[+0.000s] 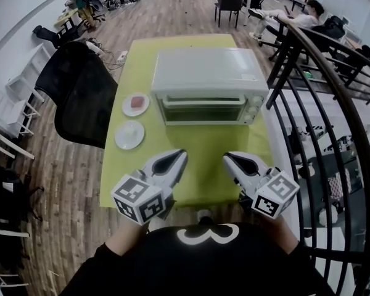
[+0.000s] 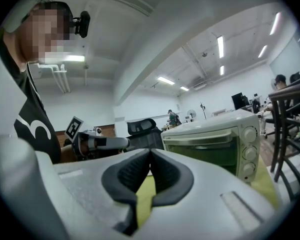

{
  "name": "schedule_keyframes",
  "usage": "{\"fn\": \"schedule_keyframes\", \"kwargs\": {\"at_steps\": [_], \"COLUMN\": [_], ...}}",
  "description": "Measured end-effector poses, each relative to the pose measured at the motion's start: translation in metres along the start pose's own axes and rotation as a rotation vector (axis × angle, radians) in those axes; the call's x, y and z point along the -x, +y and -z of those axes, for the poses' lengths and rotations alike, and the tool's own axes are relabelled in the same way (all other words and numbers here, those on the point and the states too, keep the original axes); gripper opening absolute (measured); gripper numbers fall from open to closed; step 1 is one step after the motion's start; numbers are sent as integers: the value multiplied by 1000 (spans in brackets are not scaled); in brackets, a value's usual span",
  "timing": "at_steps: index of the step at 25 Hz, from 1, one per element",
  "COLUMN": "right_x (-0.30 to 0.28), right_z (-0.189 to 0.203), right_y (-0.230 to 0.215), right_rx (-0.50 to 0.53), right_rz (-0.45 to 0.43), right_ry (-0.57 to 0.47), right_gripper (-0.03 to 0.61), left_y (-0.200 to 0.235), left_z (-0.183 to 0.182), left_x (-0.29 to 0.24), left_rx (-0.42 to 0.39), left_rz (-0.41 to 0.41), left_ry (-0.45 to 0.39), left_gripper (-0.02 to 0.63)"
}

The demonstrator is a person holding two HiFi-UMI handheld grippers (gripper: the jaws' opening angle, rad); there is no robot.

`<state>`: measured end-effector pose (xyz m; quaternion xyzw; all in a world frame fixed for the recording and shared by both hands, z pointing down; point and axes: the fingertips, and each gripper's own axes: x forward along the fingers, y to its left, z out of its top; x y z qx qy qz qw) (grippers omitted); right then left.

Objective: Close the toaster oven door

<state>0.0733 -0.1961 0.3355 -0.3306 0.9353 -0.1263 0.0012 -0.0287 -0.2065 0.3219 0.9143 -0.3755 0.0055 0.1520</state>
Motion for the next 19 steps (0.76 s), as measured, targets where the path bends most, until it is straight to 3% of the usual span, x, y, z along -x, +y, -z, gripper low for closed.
{"fn": "schedule_keyframes", "kwargs": {"at_steps": [19], "right_x": [7], "right_z": [4], "right_y": [3], "right_rx": [-17], "right_rz": [11], "right_ry": [1], "right_gripper": [3], "left_y": [-6], "left_z": [7], "left_x": [-1], "left_rx": [-9], "left_rz": [12], "left_ry": [28], "left_gripper": [11]}}
